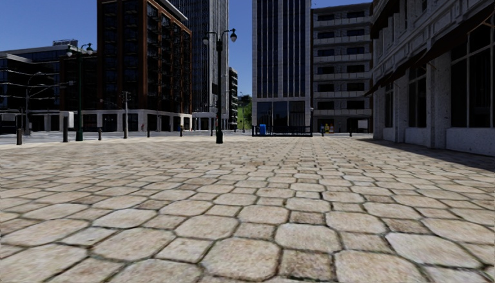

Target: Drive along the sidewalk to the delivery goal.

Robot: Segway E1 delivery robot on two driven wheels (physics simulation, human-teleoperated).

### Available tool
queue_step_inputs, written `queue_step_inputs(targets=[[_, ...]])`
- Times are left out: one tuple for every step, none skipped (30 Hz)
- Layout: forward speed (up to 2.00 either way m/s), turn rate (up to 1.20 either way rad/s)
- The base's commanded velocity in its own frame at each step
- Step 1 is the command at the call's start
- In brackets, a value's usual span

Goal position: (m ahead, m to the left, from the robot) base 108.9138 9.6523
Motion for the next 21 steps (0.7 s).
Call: queue_step_inputs(targets=[[2.00,0.00],[2.00,0.00],[2.00,0.00],[2.00,0.00],[2.00,0.00],[2.00,0.00],[2.00,0.00],[2.00,0.00],[2.00,0.00],[2.00,0.00],[2.00,0.00],[2.00,0.00],[2.00,0.00],[2.00,0.00],[2.00,0.00],[2.00,0.00],[2.00,0.00],[2.00,0.00],[2.00,0.00],[2.00,0.00],[2.00,0.00]])
